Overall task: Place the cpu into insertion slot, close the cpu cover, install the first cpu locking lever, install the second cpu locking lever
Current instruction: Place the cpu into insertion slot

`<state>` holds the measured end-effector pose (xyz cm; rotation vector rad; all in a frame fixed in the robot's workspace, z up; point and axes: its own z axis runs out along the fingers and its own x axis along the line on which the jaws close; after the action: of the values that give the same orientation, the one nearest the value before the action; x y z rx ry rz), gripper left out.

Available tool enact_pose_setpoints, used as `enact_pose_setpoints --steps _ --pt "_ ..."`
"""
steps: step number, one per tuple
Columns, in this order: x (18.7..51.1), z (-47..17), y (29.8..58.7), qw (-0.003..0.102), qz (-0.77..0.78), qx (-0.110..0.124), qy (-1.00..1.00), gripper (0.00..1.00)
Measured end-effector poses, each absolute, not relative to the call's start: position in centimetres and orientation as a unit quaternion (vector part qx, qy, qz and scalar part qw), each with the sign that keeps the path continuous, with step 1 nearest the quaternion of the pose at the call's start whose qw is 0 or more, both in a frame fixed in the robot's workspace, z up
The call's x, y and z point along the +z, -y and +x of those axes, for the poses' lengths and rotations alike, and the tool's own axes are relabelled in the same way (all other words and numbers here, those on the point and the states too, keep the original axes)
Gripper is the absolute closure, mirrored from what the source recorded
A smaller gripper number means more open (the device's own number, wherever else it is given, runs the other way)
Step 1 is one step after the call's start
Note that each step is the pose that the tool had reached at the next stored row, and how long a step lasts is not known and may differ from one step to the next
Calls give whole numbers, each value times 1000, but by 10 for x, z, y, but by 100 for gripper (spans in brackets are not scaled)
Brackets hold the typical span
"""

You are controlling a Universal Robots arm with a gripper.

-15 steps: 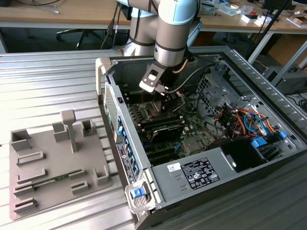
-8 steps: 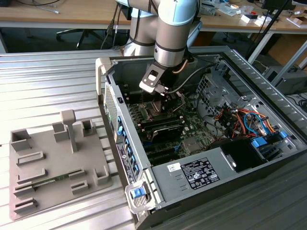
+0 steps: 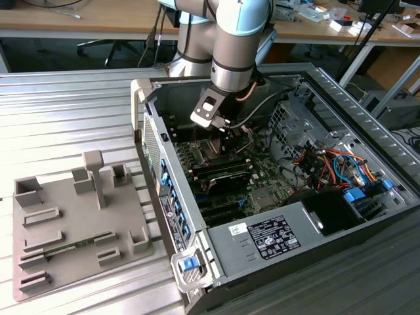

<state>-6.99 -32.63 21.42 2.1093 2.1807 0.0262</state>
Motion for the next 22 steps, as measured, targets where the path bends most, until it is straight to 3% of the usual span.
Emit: enact_pose_setpoints --steps 22 --pt "207 -71 326 54 694 9 -718 45"
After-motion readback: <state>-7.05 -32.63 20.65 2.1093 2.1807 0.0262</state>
